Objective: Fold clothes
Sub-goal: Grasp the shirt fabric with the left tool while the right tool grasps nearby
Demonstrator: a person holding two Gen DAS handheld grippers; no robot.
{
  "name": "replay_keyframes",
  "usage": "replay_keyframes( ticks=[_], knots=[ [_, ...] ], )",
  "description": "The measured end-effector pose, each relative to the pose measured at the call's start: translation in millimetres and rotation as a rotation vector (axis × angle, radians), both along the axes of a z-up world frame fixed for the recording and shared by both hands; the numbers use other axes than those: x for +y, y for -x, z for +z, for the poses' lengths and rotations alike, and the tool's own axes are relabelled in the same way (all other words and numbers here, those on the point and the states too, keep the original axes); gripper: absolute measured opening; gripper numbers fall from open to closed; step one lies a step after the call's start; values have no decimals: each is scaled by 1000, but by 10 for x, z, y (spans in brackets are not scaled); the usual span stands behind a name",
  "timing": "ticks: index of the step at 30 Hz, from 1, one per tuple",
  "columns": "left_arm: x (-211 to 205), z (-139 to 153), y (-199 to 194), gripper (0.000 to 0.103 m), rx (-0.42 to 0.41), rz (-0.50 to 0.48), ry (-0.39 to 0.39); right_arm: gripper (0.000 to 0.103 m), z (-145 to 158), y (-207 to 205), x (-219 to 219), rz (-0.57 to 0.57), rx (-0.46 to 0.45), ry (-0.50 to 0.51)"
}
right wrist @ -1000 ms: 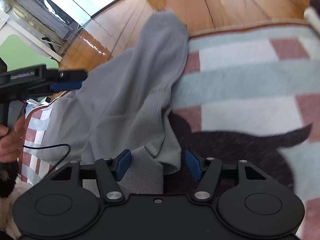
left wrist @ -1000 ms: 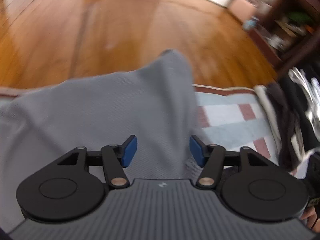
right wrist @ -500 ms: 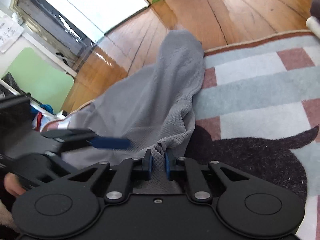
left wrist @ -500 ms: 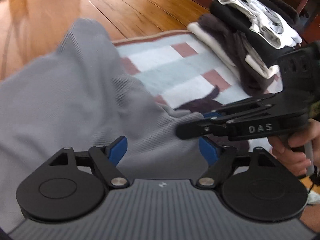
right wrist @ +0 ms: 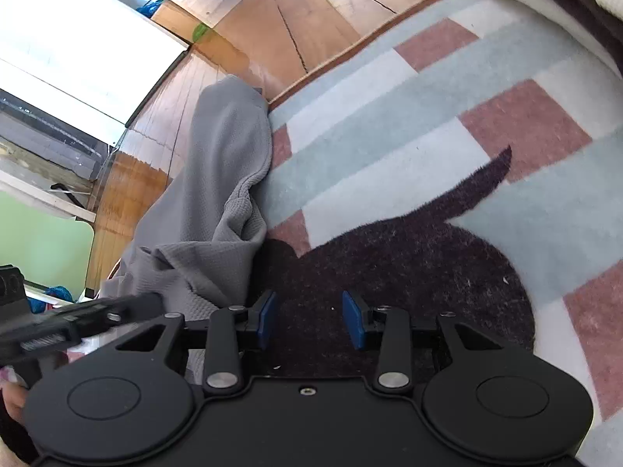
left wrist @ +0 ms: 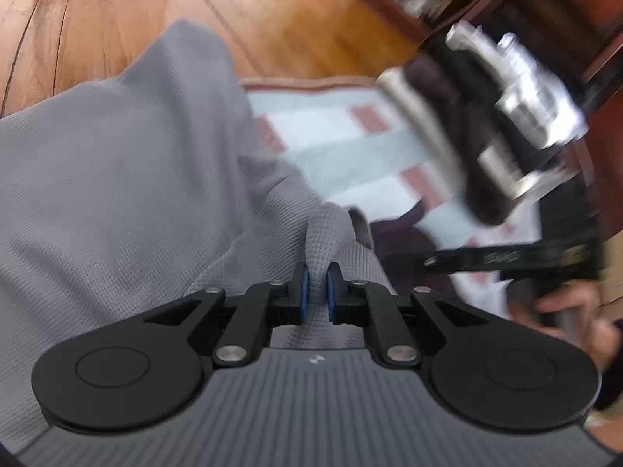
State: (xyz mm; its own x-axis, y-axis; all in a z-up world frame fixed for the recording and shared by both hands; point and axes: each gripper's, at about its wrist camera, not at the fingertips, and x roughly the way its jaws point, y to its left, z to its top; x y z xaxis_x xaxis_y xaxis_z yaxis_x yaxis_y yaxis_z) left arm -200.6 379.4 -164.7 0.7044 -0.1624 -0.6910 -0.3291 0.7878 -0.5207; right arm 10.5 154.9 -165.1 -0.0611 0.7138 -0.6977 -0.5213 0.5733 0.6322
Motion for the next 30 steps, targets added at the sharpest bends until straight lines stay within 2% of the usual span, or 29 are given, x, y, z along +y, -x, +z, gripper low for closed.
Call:
replay_keyframes(
  ticks=[3, 5, 6, 9, 10, 12, 13, 17, 18, 19, 20, 22, 23, 25, 27, 30],
  knots=[
    [123, -87, 36, 9, -11, 39, 94, 45, 80, 23, 75, 33, -11, -16],
    [176, -186, 32, 9, 3, 70, 159, 52, 136, 32, 133, 39, -3, -41],
    [195, -216, 34, 8, 22, 89, 163, 54, 139, 40, 173, 46, -3, -42],
    [161, -194, 15, 5, 113, 117, 1, 56, 159, 81, 282, 70, -34, -24],
    [177, -204, 30, 5, 114, 122, 10, 56, 169, 104, 311, 81, -59, -7],
    [226, -233, 73, 5, 97, 138, 78, 56, 144, 123, 346, 108, -68, 28],
    [229, -225, 83, 5, 91, 138, 85, 56, 118, 117, 320, 120, -15, 9],
    [117, -106, 53, 9, 72, 83, 31, 55, -4, 124, 220, 178, 181, -62],
    [77, -70, 37, 12, 58, 61, 25, 48, -1, 159, 213, 179, 162, -57],
    [37, -34, 21, 17, 43, 39, 20, 18, 7, 196, 206, 182, 140, -54],
    [-8, 0, 7, 21, 32, 15, 5, 5, 61, 238, 202, 195, 100, -65],
    [-91, 61, -12, 42, 18, -23, -25, 4, 209, 267, 197, 211, 58, -108],
    [-127, 86, -17, 47, 16, -36, -38, 4, 295, 274, 199, 219, 40, -131],
    [-151, 104, -33, 73, 17, -48, -13, 4, 438, 275, 246, 230, 21, -153],
    [-148, 94, -53, 78, 12, -54, 41, 4, 567, 274, 298, 232, 13, -177],
    [-179, 37, -118, 87, 36, -46, 30, 4, 703, 281, 388, 237, 56, -246]
  ],
)
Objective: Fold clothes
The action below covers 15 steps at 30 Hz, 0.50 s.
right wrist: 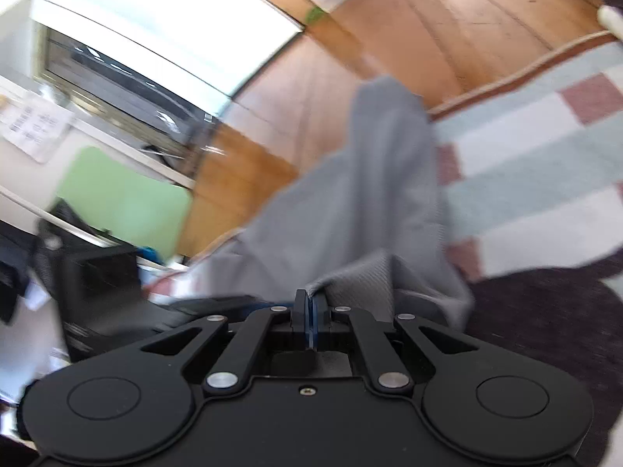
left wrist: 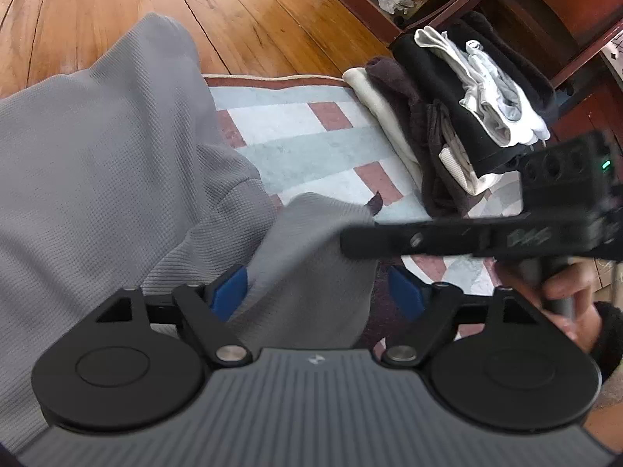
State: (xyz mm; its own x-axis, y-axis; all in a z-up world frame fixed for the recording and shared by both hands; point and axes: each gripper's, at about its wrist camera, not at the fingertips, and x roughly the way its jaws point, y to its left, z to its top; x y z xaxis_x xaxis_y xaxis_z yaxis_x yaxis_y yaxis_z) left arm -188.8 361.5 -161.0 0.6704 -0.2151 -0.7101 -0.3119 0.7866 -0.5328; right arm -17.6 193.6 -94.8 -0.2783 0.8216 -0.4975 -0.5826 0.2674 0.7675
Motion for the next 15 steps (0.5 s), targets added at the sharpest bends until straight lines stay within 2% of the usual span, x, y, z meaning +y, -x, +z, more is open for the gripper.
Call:
replay_keyframes(
  ticks=[2, 3, 4, 6, 7, 8, 12, 14, 15],
  knots=[
    [7, -65, -29, 83, 22, 35, -33, 4, 68, 22, 62, 30, 27, -37],
    [38, -85, -17, 55, 18, 59, -41, 4, 87, 24, 88, 29, 16, -31],
    [108, -90, 17, 8, 27, 98, -32, 8, 107, 26, 113, 27, 5, -25],
    [254, -54, 134, 6, 20, 182, -30, 10, 94, -18, 101, -17, -37, 20],
    [327, -9, 221, 6, 0, 224, -41, 15, 66, -60, 70, -56, -67, 55],
    [399, 58, 319, 6, -25, 260, -49, 23, 36, -100, 39, -94, -97, 91],
    [619, 272, 646, 6, -143, 349, -40, 33, -184, -193, -84, -136, -176, 241],
    [674, 322, 737, 6, -178, 378, -40, 50, -324, -241, -109, -149, -117, 287],
    [702, 347, 783, 6, -195, 393, -40, 51, -374, -251, -118, -157, -101, 297]
  ],
)
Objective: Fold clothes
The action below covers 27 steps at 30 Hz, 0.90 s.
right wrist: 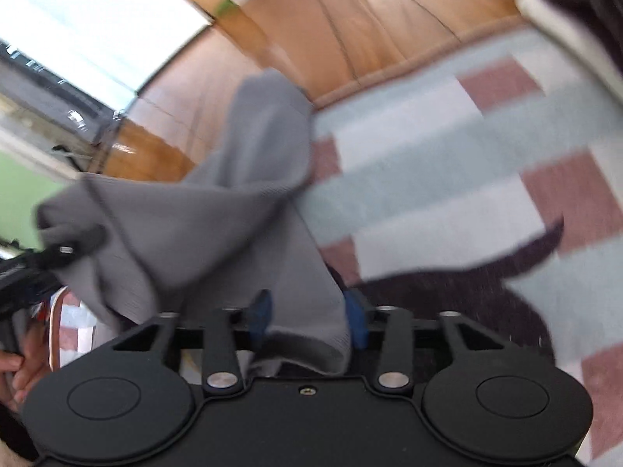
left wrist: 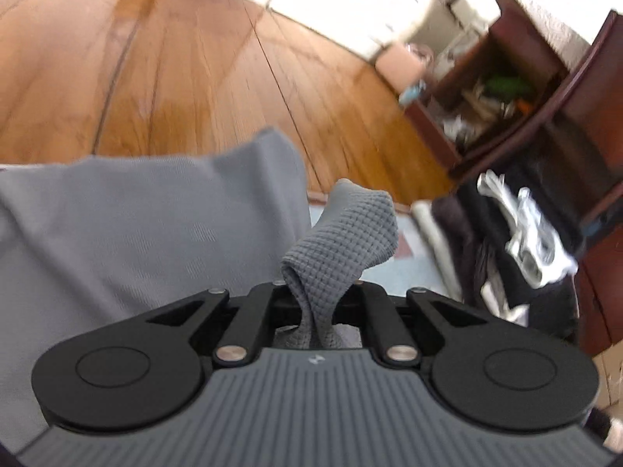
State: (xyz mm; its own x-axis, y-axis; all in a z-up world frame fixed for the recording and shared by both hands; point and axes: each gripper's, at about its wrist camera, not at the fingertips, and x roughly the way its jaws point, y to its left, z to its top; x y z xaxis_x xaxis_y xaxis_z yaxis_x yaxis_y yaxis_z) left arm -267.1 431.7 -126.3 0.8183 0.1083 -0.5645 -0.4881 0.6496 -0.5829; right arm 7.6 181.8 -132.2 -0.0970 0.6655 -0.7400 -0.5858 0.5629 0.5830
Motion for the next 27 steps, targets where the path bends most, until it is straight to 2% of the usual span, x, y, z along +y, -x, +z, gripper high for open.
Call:
replay_keyframes(
  ticks=[4, 5, 7, 9, 11, 14, 17, 19, 21, 22, 23, 24, 25, 26, 27],
  knots=[
    [16, -10, 47, 6, -40, 38, 0, 56, -182, 50, 82, 20, 43, 64],
    [10, -4, 55, 6, -49, 48, -7, 44, -192, 89, 102, 36, 42, 62],
    [22, 33, 95, 6, -82, 78, -20, 5, -199, 171, 135, 69, 32, 58],
    [67, 128, 174, 6, -139, 113, -31, 5, -3, 321, 46, 92, -90, 69],
    [97, 164, 254, 6, -190, 128, -23, 4, 138, 474, -61, 132, -229, 135],
    [140, 89, 216, 6, -191, 75, 55, 4, 65, 590, -105, 166, -229, 210],
    [70, -98, 5, 6, -136, 17, 126, 3, -113, 680, -39, 168, -275, 271],
    [-16, -227, -148, 6, -106, -21, 165, 4, -131, 681, 44, 185, -296, 280],
    [-103, -357, -300, 6, -77, -59, 203, 6, -101, 668, 56, 218, -302, 295],
    [-136, -358, -324, 6, -71, -71, 196, 9, -80, 639, 56, 210, -299, 311],
    [-169, -352, -341, 6, -65, -81, 186, 19, -41, 588, 37, 176, -297, 319],
    [-201, -345, -358, 6, -59, -92, 175, 22, 26, 515, 2, 135, -285, 296],
    [-233, -339, -376, 6, -53, -103, 165, 28, 95, 438, -37, 94, -269, 268],
    [-241, -319, -369, 6, -62, -103, 164, 47, 173, 335, -103, 51, -217, 206],
    [-235, -305, -358, 6, -70, -104, 166, 59, 219, 238, -143, 18, -157, 149]
  ],
)
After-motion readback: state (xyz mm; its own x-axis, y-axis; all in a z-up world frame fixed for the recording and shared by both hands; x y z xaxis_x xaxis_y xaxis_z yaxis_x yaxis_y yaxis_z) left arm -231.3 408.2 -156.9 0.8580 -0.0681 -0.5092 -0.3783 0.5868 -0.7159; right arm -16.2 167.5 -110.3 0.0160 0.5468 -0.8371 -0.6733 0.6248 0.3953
